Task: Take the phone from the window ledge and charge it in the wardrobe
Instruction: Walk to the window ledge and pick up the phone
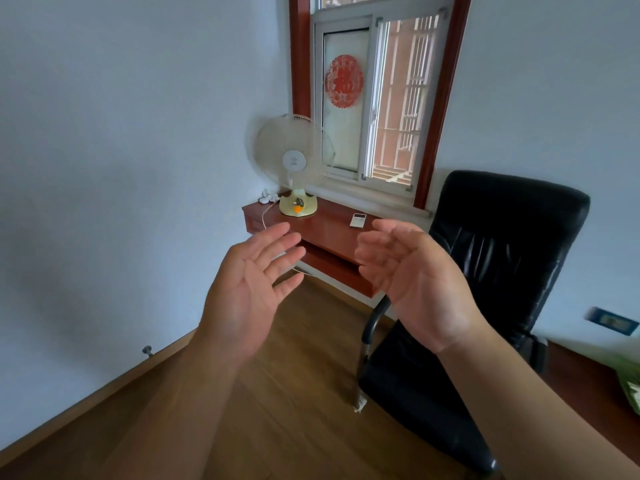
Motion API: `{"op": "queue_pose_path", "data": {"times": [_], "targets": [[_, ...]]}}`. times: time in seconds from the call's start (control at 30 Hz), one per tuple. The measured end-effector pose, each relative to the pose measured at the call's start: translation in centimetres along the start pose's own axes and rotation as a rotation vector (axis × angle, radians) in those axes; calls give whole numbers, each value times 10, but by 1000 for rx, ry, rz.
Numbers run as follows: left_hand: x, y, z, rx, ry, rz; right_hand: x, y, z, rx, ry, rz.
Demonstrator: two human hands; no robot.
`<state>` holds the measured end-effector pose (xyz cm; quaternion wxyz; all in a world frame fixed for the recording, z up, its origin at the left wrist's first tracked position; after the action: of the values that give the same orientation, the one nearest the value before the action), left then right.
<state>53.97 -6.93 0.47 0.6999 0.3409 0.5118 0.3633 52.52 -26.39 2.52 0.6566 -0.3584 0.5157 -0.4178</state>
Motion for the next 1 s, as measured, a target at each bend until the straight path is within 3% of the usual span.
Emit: {"op": "queue_pose_path", "data": {"times": [0.5,0.8,1.0], "targets": [[89,-13,172,3,28,39,-10,61,177,23,28,-118],[99,-74,299,31,36,74,44,111,296,-36,64,-98],[105,-132,404,146,64,69,98,137,397,-109,132,-95]]}}
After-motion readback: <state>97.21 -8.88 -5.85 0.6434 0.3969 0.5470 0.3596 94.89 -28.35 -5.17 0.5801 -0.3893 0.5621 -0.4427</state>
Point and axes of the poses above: each hand's wrist, its own z-axis towards the middle knuckle, its own x-axis out of the back of the hand, y = z × x, the point moved 10 cm from there along z, towards the middle knuckle, and after that the axes turned 4 degrees about -x, right-handed, at the moved point
